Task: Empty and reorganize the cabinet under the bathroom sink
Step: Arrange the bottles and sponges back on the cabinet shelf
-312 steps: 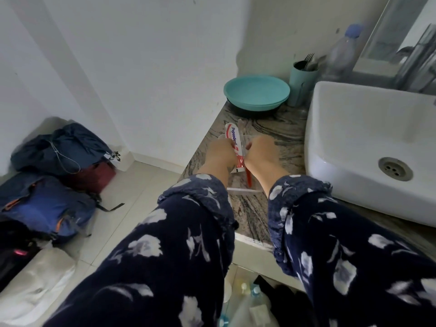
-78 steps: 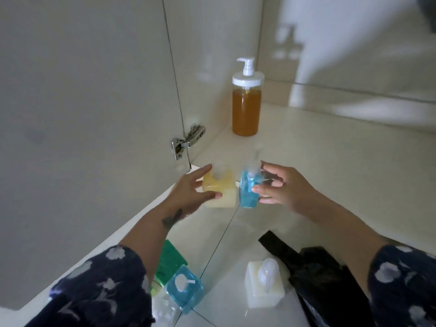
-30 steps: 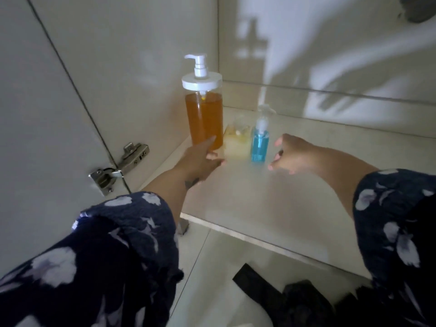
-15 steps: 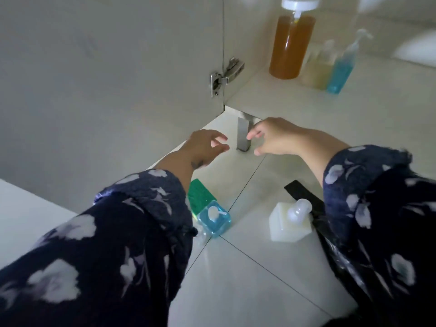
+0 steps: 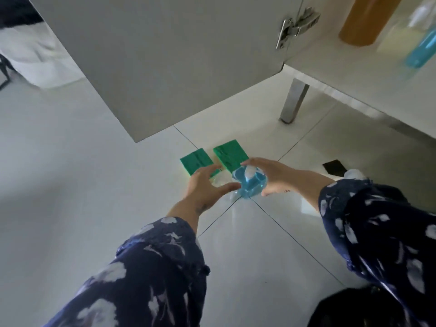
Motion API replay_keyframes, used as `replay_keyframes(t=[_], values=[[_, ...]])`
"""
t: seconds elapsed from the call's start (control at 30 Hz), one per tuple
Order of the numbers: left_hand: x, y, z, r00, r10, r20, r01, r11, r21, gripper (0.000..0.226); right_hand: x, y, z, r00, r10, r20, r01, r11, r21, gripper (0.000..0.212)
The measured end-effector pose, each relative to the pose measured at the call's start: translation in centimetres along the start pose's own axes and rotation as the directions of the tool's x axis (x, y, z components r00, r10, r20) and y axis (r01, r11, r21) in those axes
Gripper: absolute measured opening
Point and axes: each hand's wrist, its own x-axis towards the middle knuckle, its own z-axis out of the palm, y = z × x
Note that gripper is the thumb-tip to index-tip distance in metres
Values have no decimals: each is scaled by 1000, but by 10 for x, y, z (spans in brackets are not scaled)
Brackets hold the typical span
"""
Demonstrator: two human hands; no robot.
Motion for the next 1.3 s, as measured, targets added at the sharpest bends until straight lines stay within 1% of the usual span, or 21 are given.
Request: replay_keyframes(t=[0.07,0.2,0.3,0.37,0.47,0.57,0.67,0.83,0.97,1.03,1.13,1.23,1.3], values=[[-6,-14,14,999,-18,-36,16,998,-56,78,6,11,9,995,-78,-63,80,996,27,88],[-8,-29,38,995,-19,-98,6,991,-131,81,13,19,18,982,-97,-160,111,990,84,81],[-6,-31,48,987,-16,-162,-6,991,-136,75,14,17,23,967,-98,-233,129,984,119,77],[-4,-32,51,982,1,-187,-25,992,-126,70,14,14,24,959,-103,-265,132,987,95,71],[0,-36,49,985,22,-174,-44,992,-121,66,15,14,26,954,-85,-287,117,989,96,62],[2,-33,41,988,15,-152,-39,987,-153,66,13,13,27,949,-56,-311,104,985,141,65],[9,-20,31,990,36,-139,-58,985,-164,70,9,8,14,949,-22,-314,82,980,182,66],[31,26,7,989,115,-96,-125,986,-107,72,-15,-1,-53,941,8,-339,71,973,219,65],[47,84,-13,977,214,1,-213,970,-118,74,-51,-3,-114,961,51,-271,57,925,375,54],[53,120,-20,964,265,24,-262,962,-79,75,-70,0,-137,954,113,-279,19,902,431,61],[59,174,-23,942,334,41,-329,939,-103,76,-100,9,-173,928,215,-306,-56,888,456,74],[67,232,-14,912,404,69,-394,910,-128,77,-136,27,-212,900,246,-359,-68,894,442,72],[71,271,0,892,441,99,-421,890,-175,78,-157,43,-234,863,297,-410,-81,880,468,78]])
